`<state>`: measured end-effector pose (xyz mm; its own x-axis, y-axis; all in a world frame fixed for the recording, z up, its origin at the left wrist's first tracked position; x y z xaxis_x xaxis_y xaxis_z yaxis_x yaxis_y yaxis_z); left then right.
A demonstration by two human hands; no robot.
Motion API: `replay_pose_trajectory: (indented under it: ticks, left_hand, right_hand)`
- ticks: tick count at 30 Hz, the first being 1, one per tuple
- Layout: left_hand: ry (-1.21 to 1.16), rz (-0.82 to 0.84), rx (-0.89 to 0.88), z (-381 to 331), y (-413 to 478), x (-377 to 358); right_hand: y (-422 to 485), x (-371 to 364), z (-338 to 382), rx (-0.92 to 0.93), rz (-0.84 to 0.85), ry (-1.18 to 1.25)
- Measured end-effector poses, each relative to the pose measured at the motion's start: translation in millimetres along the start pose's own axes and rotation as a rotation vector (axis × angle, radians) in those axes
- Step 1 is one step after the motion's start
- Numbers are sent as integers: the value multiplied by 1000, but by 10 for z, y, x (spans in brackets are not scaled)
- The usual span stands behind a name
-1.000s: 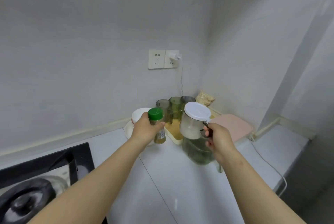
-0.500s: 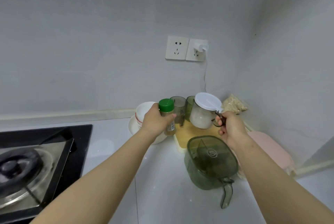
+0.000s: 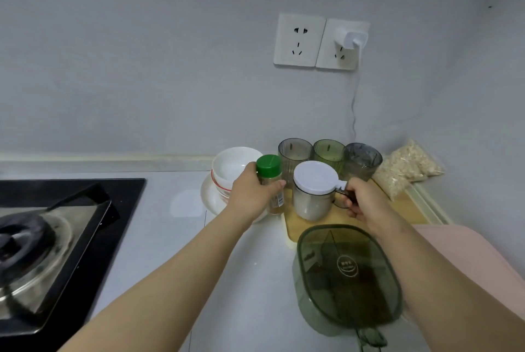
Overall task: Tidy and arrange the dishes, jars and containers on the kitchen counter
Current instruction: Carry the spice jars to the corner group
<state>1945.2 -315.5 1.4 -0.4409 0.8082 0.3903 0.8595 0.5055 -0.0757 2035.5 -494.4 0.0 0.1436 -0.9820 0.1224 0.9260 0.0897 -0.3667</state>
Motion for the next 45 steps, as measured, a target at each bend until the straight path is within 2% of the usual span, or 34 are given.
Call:
replay_pose_trajectory:
  ticks: [8,14,21,24,27,30,33,35,37,45]
  left_hand:
    - [18,13,43,66,12,-206]
    - [36,32,34,110,21,-237]
    - [44,-18,13,116,43,-175]
    - [28,-40,-1,79,29,-139]
    - [-12,-54,-11,16,42,-85]
    - [-63,-62,-20,-92,95,-13]
    - [-18,-43,-87,-212,145,-2]
    - [54,7,-129,-294,149,-49]
    - [91,69,-146,-362,158,-102]
    - [236,171,-239,-685,196,-239]
  right_hand:
    - [107,-6,-138,-91,84,14]
    - [129,-22,-159,-125,125,-65]
    - [113,-37,-123,-165,109,-115]
    - [141,-31,-138,-64,55,-251]
    - [190,-12,-144,171,-73,-363]
    - [109,-25,28,379,-175,-206]
    - [-34,-131,312,446,7,-52]
    - [-141,-206,447,462,175,-73]
    - [-194,-263,500,467,274,-99]
    - [-177,-280,525,534,176,-136]
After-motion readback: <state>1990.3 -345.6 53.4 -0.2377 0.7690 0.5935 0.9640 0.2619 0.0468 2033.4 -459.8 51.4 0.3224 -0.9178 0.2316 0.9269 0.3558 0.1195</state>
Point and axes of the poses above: each hand's wrist, its own y-axis towards the middle knuckle, its own x-axis out of the back of the hand, z = x × y, the point moved 1 cm from there along y, towards the middle knuckle, and after that the axes turned 7 degrees about y, right-handed, at the moved point
